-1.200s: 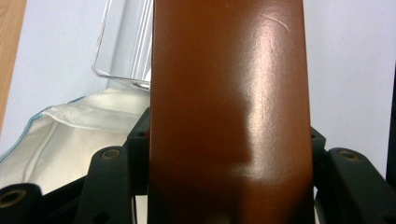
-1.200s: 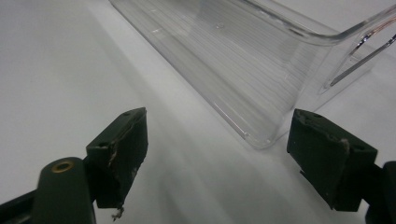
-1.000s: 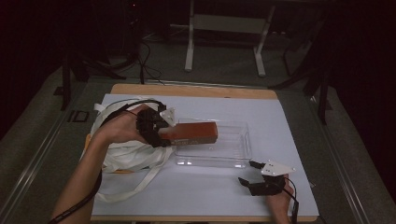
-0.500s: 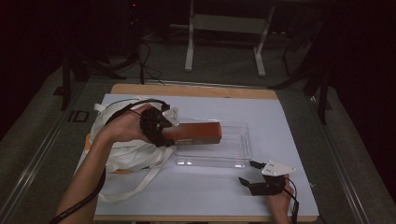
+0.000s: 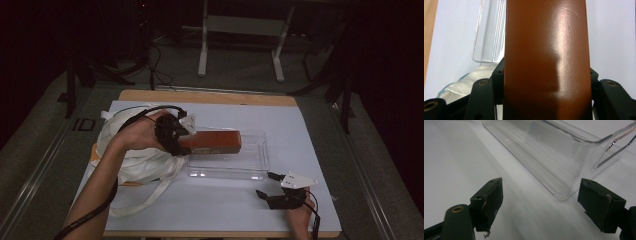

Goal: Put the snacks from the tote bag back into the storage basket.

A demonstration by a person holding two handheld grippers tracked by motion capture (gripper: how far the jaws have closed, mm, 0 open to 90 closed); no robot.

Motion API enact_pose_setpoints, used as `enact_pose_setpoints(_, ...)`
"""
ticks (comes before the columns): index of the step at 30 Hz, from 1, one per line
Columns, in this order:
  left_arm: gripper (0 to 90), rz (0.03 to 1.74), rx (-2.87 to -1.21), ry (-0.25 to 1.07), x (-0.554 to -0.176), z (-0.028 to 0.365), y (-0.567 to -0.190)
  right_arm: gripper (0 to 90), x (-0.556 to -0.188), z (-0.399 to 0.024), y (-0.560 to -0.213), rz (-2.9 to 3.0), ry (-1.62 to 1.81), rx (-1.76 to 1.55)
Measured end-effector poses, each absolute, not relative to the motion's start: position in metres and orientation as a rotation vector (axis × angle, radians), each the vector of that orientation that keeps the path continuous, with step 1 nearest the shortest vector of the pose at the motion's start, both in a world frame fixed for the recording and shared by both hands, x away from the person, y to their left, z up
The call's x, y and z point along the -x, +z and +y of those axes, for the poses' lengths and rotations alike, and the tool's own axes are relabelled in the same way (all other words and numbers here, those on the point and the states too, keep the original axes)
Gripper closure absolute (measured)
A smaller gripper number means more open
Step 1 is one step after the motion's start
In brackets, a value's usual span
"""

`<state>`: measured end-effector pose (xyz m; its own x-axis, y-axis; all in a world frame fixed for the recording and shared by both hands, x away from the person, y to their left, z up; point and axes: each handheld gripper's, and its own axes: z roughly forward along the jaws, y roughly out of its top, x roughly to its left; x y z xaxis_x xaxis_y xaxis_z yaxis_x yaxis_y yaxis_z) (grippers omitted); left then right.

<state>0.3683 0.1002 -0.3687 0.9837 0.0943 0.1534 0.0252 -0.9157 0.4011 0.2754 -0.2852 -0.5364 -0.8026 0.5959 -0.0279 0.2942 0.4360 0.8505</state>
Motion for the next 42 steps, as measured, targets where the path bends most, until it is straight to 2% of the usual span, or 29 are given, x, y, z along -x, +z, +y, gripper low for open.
enact_pose_setpoints(23,43.6,0.029,-2.709,0.239,-0.374,0.077,-0.372,20.4,-0.275,-0.286,-0.536,2.361,1.318,-0.763)
enact_pose_setpoints(42,43.4,0.029,-2.759,0.162,-0.379,0.062,-0.391,20.4,-0.275,-0.287,-0.536,2.359,1.323,-0.761)
